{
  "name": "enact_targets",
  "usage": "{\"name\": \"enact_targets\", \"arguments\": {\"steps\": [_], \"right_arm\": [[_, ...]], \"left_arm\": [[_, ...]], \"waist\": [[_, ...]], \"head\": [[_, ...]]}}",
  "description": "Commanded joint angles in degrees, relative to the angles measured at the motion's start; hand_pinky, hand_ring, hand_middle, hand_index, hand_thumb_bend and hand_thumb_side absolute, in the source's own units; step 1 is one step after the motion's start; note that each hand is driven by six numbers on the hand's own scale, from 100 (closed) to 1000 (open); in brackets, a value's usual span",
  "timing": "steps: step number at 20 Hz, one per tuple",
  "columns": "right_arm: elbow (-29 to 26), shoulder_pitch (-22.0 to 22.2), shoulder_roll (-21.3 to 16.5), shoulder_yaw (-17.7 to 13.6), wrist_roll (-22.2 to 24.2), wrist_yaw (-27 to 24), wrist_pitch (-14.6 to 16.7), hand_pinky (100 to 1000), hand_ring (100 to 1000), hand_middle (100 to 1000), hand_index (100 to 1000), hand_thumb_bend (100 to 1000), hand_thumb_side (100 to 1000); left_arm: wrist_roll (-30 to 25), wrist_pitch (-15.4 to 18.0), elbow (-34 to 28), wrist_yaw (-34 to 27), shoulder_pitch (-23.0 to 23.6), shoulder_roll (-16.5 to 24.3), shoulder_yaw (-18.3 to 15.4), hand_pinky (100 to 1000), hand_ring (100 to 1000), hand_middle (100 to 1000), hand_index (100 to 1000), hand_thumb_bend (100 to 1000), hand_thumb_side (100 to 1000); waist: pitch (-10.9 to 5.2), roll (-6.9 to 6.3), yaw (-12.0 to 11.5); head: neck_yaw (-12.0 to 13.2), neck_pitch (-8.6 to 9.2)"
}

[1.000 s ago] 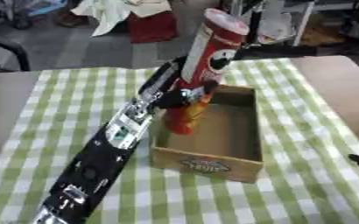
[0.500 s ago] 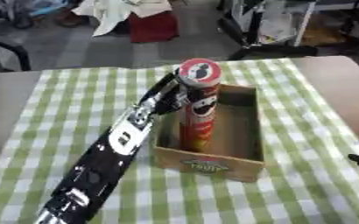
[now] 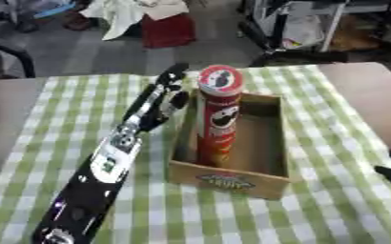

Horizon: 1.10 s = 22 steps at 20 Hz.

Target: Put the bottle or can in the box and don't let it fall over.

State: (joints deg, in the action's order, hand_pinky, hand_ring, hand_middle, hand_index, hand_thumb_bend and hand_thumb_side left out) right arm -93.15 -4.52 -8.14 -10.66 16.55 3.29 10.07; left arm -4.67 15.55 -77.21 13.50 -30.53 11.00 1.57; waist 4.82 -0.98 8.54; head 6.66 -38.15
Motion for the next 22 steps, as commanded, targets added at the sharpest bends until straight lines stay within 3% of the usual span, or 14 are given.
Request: {"name": "enact_targets", "arguments": {"steps": [1, 4, 9, 15, 22], "right_arm": [[-0.77, -0.41, -0.94, -0.64, -0.5, 0.29, -0.01, 982, 863, 1000, 925, 100, 607], [-0.79, -0.33, -1.13, -0.82, -0.65, 0.35, -0.02, 982, 863, 1000, 925, 100, 608], [-0.8, -0.21, -1.26, -1.19, -1.07, 0.41, -0.05, 982, 863, 1000, 926, 100, 607], [-0.57, 0.6, -1.41, -1.07, -0.97, 0.5, -0.07, 982, 863, 1000, 926, 100, 606], [-0.59, 0.71, -1.45, -0.99, -0.89, 0.35, -0.11, 982, 863, 1000, 927, 100, 606]], "left_arm": [[3.0, -0.35, -5.73, -3.02, 2.43, 2.41, -4.48, 892, 958, 944, 978, 670, 926], [5.69, -2.41, -9.55, -5.71, 6.8, 3.24, -7.56, 872, 939, 923, 966, 596, 903], [9.33, -6.78, -11.95, -8.3, 14.21, 1.5, -11.22, 865, 935, 915, 952, 563, 889], [9.93, -8.08, -17.42, -7.38, 23.46, -0.81, -12.49, 856, 927, 905, 947, 531, 878], [9.04, -8.87, -19.03, -7.73, 24.95, -1.43, -11.8, 854, 925, 902, 947, 516, 880]], "waist": [[-0.45, -0.01, -0.48], [-0.2, -0.2, -1.34], [-0.1, -0.22, -1.87], [-0.91, -0.43, -2.17], [-0.98, -0.54, -2.15]], "head": [[-0.71, 0.62], [-0.9, 0.8], [-1.35, 0.66], [-1.15, -0.37], [-0.6, -1.37]]}}
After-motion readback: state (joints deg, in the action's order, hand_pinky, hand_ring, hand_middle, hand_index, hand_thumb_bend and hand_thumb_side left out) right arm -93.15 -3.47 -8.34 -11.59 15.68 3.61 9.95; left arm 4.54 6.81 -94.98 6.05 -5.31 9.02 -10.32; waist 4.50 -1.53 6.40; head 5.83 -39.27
